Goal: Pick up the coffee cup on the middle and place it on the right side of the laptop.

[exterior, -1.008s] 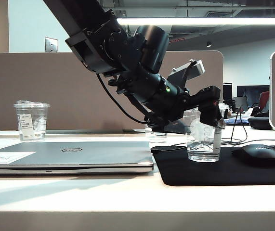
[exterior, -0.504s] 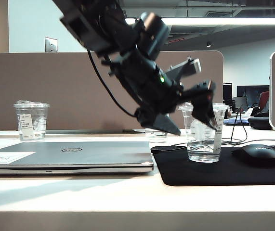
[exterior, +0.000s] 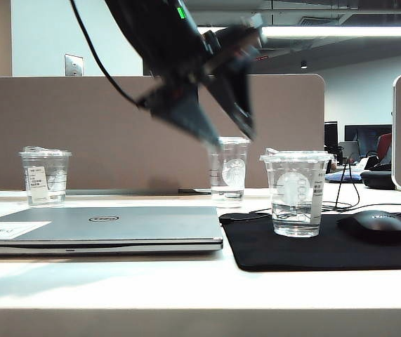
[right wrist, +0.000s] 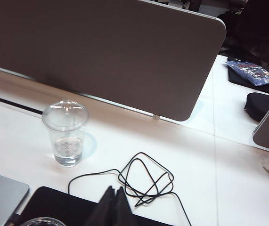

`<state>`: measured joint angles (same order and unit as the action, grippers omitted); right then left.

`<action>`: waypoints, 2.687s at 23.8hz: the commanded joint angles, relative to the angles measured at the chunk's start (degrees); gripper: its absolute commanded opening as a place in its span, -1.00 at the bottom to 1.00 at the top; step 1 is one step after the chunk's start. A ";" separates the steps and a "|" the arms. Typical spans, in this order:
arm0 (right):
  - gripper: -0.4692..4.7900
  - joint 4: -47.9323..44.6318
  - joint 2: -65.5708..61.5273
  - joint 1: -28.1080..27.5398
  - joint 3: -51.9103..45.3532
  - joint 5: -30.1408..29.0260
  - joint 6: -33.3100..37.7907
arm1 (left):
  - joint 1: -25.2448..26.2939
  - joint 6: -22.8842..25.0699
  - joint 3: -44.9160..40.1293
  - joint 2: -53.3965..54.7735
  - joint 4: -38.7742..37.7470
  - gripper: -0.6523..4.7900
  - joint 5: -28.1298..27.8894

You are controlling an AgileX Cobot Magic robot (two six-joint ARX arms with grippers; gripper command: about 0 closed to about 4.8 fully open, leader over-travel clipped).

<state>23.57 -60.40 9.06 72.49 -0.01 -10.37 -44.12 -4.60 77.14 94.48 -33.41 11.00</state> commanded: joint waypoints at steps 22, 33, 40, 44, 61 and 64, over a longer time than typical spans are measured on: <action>-0.84 27.61 23.28 7.48 0.26 0.35 4.33 | 0.04 0.28 -3.26 -50.21 -18.75 -0.78 -21.73; -0.84 42.31 34.49 7.28 -3.21 0.15 5.75 | 0.13 7.02 -29.66 -74.93 -6.16 -0.78 -28.09; -0.84 22.16 48.78 7.26 -22.36 -2.69 6.97 | 0.11 5.64 -53.42 -89.02 18.23 -0.78 -22.71; -0.84 13.53 55.32 7.28 -34.67 -1.62 11.08 | 0.15 0.83 -62.40 -89.37 24.17 -0.78 -25.14; -0.84 -7.15 55.67 7.23 -56.19 -1.84 11.85 | 7.10 1.84 -76.81 -89.42 33.59 -0.78 -30.25; -0.84 -14.25 55.67 7.23 -62.05 -1.11 11.85 | 17.35 1.51 -76.81 -89.42 34.10 -0.78 -27.32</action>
<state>13.32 -4.69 16.27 11.22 -1.67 1.69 -28.86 -3.05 0.14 5.10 -0.60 -18.11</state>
